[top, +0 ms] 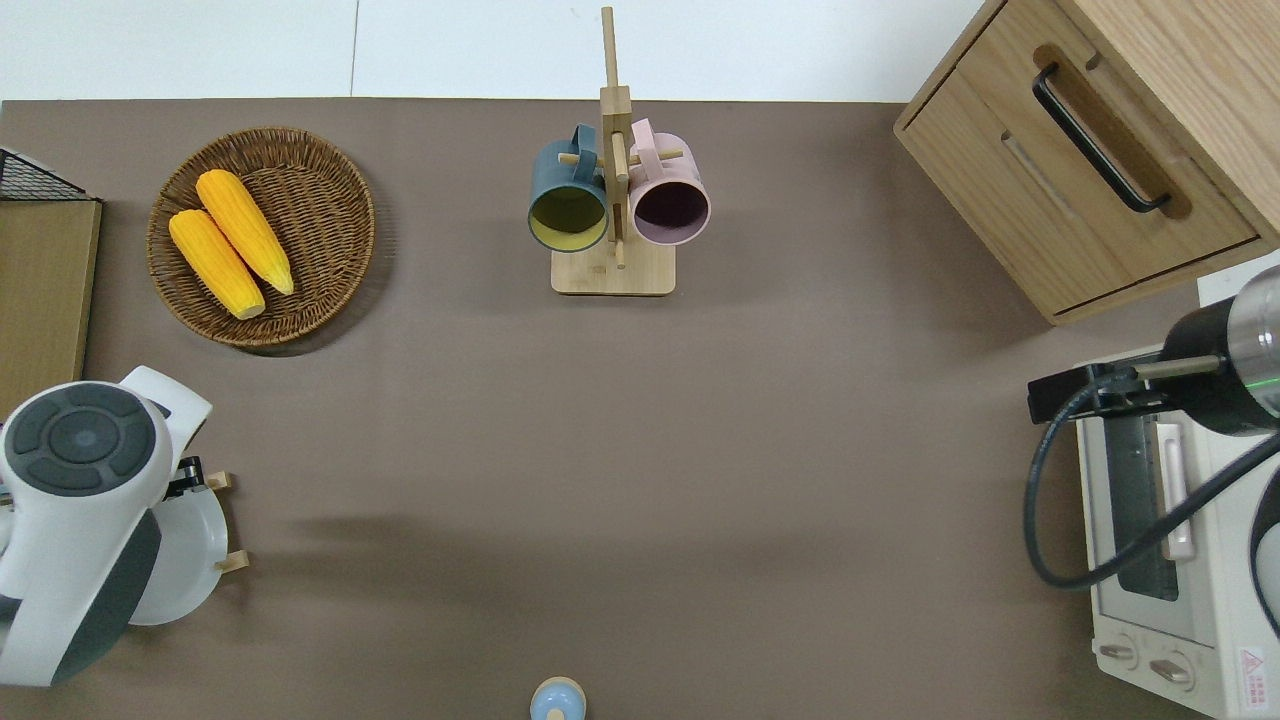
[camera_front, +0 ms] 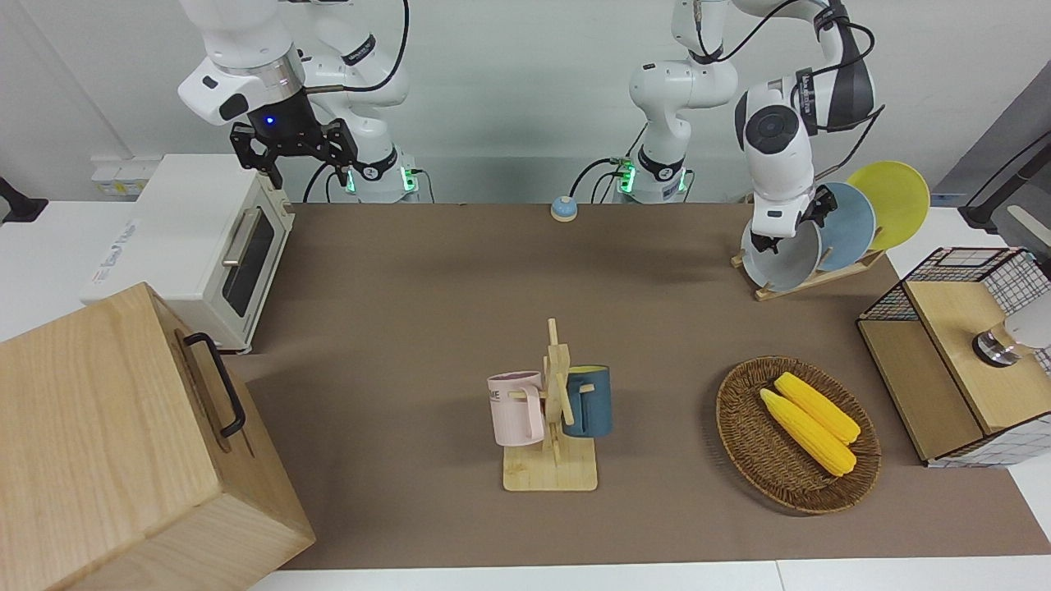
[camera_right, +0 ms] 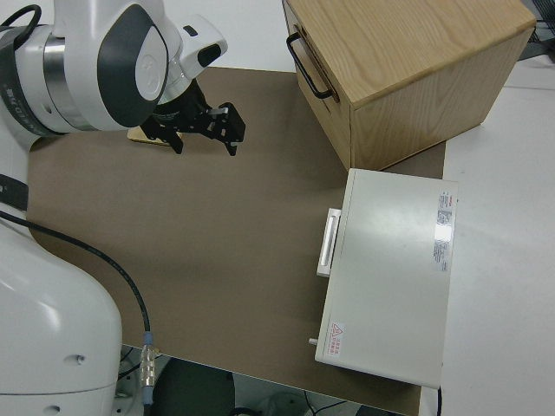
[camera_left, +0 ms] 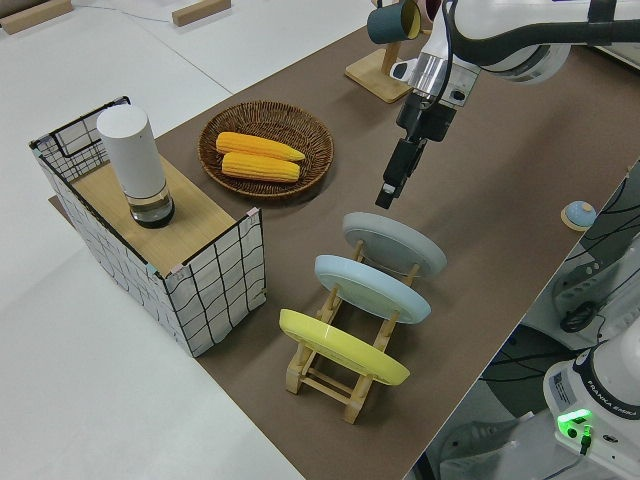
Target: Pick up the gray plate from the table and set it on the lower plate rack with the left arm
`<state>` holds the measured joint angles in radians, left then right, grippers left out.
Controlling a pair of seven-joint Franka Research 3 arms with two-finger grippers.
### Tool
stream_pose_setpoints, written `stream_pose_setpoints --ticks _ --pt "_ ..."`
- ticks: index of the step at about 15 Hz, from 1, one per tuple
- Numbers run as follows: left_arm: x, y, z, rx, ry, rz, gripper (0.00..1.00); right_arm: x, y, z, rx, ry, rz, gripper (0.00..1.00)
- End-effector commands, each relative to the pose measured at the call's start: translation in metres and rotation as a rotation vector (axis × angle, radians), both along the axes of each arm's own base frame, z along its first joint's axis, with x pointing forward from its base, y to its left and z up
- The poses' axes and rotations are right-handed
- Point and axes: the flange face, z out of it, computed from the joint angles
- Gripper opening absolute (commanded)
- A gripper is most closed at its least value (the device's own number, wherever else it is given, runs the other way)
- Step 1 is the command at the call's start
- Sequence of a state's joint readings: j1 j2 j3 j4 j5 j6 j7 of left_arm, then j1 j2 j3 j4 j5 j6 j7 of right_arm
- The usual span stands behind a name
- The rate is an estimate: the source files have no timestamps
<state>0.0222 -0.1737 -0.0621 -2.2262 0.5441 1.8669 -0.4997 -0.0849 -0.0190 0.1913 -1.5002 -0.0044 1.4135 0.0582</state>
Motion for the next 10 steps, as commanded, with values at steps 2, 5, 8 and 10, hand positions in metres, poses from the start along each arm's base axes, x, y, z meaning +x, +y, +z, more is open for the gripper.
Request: stream_pose_setpoints --ticks 2,5,8,10 --pt "0.011 -0.014 0.05 -0.227 -0.006 0.02 1.0 -0.003 0.001 0.003 0.006 0.007 0.0 0.99" --pt "0.011 -0.025 0.085 -0.341 0.032 -0.023 1.0 -0.002 0.0 0.003 0.005 0.007 0.0 0.987" --pt "0.01 -0.039 0.108 -0.446 0.05 -0.05 1.0 -0.002 0.0 0.003 0.006 0.007 -0.002 0.987" --pt "0.013 -0.047 0.115 -0.522 0.09 -0.238 1.0 -0.002 0.001 0.003 0.006 0.005 0.0 0.99"
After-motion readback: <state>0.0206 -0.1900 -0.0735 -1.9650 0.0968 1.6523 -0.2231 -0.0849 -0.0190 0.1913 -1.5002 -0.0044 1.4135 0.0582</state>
